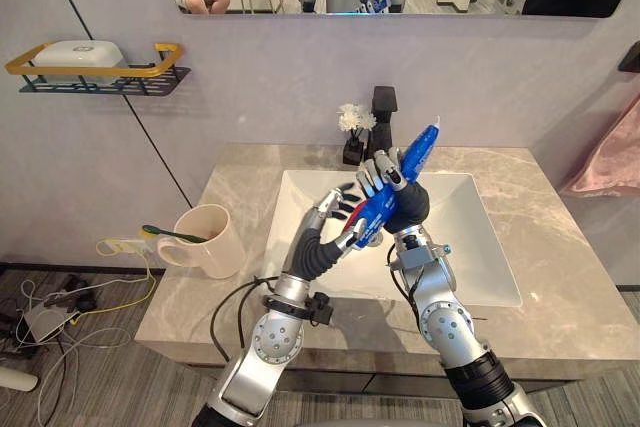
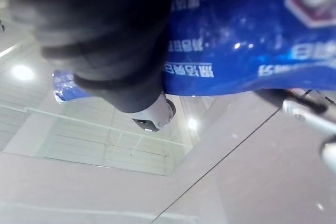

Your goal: Organize washtable

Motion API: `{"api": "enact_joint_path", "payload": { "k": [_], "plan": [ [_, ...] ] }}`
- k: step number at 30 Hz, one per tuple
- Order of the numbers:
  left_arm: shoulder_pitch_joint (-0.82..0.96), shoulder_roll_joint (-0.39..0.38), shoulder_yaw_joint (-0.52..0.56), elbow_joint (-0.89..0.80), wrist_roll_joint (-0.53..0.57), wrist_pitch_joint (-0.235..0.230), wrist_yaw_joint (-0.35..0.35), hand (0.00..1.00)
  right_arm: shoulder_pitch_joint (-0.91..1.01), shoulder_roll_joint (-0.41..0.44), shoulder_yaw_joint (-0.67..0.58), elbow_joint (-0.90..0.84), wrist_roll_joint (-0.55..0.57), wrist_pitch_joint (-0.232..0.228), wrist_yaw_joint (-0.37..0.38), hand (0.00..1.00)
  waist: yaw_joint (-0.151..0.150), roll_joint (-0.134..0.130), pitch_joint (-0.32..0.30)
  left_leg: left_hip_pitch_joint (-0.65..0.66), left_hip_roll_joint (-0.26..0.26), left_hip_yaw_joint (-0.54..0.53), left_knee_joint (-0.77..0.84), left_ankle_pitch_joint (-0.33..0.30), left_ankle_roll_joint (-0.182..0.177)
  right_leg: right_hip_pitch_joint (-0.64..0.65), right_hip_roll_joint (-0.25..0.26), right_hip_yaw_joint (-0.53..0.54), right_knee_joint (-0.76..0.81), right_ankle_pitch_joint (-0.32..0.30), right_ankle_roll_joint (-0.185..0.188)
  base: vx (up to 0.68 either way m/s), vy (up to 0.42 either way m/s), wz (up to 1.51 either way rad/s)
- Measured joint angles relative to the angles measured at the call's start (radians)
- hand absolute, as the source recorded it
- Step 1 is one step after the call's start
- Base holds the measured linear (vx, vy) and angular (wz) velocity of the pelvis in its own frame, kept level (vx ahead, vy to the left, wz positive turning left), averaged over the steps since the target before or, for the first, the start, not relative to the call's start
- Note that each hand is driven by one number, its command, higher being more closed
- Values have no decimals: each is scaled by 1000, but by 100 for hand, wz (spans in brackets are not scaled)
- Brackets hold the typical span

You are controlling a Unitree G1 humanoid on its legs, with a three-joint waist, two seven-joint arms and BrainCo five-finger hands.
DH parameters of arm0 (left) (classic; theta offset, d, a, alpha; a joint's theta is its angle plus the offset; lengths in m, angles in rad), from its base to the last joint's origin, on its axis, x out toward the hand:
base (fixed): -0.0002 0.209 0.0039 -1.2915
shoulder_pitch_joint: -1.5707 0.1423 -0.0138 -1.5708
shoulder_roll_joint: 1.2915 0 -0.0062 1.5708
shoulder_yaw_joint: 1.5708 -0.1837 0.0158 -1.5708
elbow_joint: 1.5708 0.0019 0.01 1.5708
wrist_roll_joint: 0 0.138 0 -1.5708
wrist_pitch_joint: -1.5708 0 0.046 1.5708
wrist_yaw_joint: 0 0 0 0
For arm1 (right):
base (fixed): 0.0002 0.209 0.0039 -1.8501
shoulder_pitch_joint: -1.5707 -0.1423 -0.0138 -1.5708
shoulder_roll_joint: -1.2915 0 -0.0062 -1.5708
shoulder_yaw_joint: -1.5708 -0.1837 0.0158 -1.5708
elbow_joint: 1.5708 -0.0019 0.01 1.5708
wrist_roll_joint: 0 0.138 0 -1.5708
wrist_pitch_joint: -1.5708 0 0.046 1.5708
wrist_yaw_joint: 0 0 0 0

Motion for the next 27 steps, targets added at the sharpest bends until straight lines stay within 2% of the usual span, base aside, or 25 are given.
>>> {"api": "enact_joint_path", "payload": {
  "k": [5,7,9,12,16,19,22,27],
  "plan": [
    [55,-2,112,-86,9,0,33,0,2,0,-22,-2,-17,0,1,100,4,9,-6,0,0,0,-2,0,0,3,0,-1,-8,3,0,0,0,0],
    [89,-7,195,-137,9,0,56,0,20,0,-50,-22,-18,0,0,100,12,13,-8,0,-1,-2,-3,0,0,5,0,-3,-11,3,0,0,0,0],
    [126,-45,282,-184,8,-1,82,0,54,1,-83,-64,-31,-2,1,100,27,13,-8,0,-1,-4,-4,0,0,7,0,-4,-13,3,1,2,-19,5],
    [181,-102,418,-219,-1,-2,119,0,79,3,-116,-79,-57,-8,1,100,29,13,-8,0,-3,-13,-5,0,0,13,-1,-17,-17,3,1,-8,-16,8],
    [255,-183,622,-223,-82,-1,184,0,136,25,-170,-80,-79,-11,0,100,38,13,-7,-1,-3,-16,-8,0,-1,15,-1,-22,-21,3,1,-11,-8,3],
    [275,-211,689,-212,-122,-1,211,0,162,35,-206,-80,-95,-15,0,100,55,13,-7,-1,-4,-18,-12,0,-1,15,-2,-24,-21,2,1,-4,-4,2],
    [282,-237,751,-167,-168,-2,233,0,166,40,-228,-80,-96,-17,-1,100,60,13,-8,0,-7,-26,-19,2,-3,16,-4,-30,-21,1,3,-9,-12,7],
    [296,-243,798,-1,-328,-14,227,0,190,60,-236,-80,-116,-17,-1,100,82,8,-6,6,-10,-39,-21,2,-3,33,-14,-47,-21,-5,10,3,-15,8]
  ]
}}
